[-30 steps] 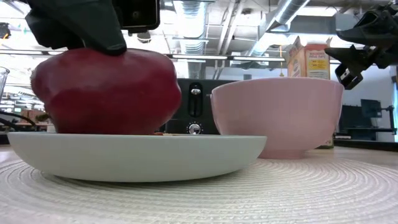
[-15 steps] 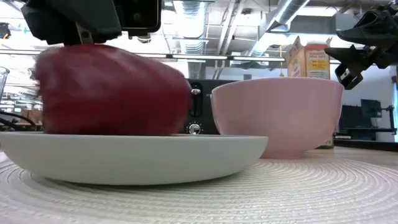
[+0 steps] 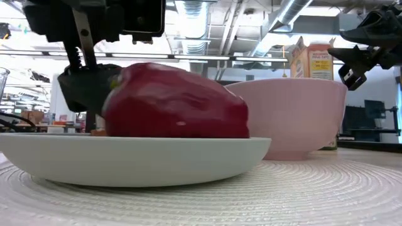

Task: Arrange a breakfast setting
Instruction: Put the blue spoon on the white table mat

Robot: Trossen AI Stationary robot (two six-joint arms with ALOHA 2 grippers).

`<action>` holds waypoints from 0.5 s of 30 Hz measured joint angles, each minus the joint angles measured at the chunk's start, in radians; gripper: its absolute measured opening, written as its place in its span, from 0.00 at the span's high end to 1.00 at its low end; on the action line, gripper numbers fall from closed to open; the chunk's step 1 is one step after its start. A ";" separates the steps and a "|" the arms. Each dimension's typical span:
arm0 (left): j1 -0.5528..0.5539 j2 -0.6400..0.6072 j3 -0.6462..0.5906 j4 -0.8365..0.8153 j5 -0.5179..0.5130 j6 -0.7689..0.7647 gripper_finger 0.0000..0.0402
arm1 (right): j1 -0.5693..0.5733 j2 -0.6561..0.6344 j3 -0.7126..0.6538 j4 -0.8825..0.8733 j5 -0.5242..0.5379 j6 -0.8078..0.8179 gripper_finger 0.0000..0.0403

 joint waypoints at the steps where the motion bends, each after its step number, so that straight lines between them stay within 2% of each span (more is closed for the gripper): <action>1: 0.004 -0.008 0.000 0.000 0.010 0.000 0.15 | 0.000 0.000 0.000 0.000 0.000 0.000 0.58; 6: 0.009 -0.098 0.000 -0.004 0.023 0.052 0.15 | 0.000 0.000 0.000 0.000 0.000 0.000 0.58; 9: 0.005 -0.185 0.000 -0.024 -0.007 0.115 0.15 | 0.000 0.000 0.000 0.000 0.000 0.000 0.58; 12: -0.010 -0.288 0.000 -0.079 -0.103 0.181 0.15 | 0.000 0.000 0.000 0.000 0.000 0.000 0.58; 15: -0.036 -0.404 0.000 -0.153 -0.261 0.258 0.15 | 0.000 0.000 0.000 0.000 0.000 0.000 0.58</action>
